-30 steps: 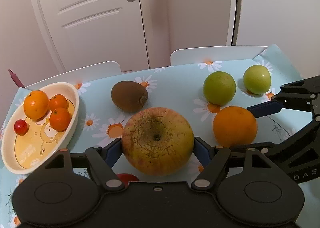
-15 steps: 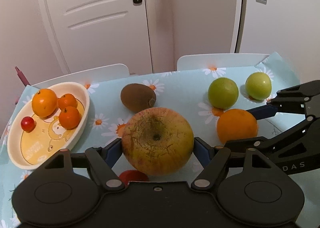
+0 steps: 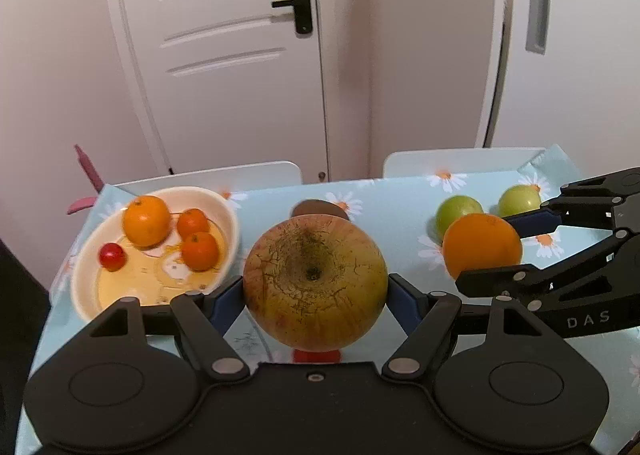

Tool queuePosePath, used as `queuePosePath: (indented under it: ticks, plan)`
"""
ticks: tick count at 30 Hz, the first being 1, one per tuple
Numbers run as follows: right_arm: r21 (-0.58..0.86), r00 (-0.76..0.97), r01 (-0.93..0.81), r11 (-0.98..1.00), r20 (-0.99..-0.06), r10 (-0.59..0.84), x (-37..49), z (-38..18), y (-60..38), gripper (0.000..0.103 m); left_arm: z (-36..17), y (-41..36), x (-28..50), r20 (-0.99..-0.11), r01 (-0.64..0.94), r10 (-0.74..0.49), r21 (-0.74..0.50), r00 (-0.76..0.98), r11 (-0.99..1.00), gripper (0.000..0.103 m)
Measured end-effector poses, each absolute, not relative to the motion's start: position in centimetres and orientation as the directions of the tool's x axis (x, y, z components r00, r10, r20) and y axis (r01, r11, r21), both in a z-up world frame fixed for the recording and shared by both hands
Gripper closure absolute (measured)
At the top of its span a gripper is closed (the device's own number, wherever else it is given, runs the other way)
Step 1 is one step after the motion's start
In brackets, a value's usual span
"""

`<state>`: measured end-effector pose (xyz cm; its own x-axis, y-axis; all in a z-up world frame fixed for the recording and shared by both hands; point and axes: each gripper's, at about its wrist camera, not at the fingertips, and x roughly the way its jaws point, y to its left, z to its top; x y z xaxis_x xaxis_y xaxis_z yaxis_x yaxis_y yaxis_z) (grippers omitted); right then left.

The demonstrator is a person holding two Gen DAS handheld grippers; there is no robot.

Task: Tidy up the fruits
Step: 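Grasp the yellow apple with the left gripper while the right grasps the large orange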

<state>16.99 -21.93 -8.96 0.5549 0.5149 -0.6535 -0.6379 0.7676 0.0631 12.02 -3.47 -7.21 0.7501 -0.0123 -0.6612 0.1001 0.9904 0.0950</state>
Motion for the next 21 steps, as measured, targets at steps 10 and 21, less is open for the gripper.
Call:
queuePosePath:
  ticks: [10,21]
  plan:
    - [0.048,0.587,-0.63,0.775,-0.624,0.516,16.0,-5.3,-17.7,0.029,-4.3,0.8,11.0,-0.635,0.062,0.009,0.09,0.772,0.994,0.024]
    - [0.046,0.61,-0.601,0.798,-0.619,0.496,15.5,-2.9,-10.4,0.029,-2.4,7.7,11.8,-0.637,0.035,0.026,0.083,0.771,0.996,0.024]
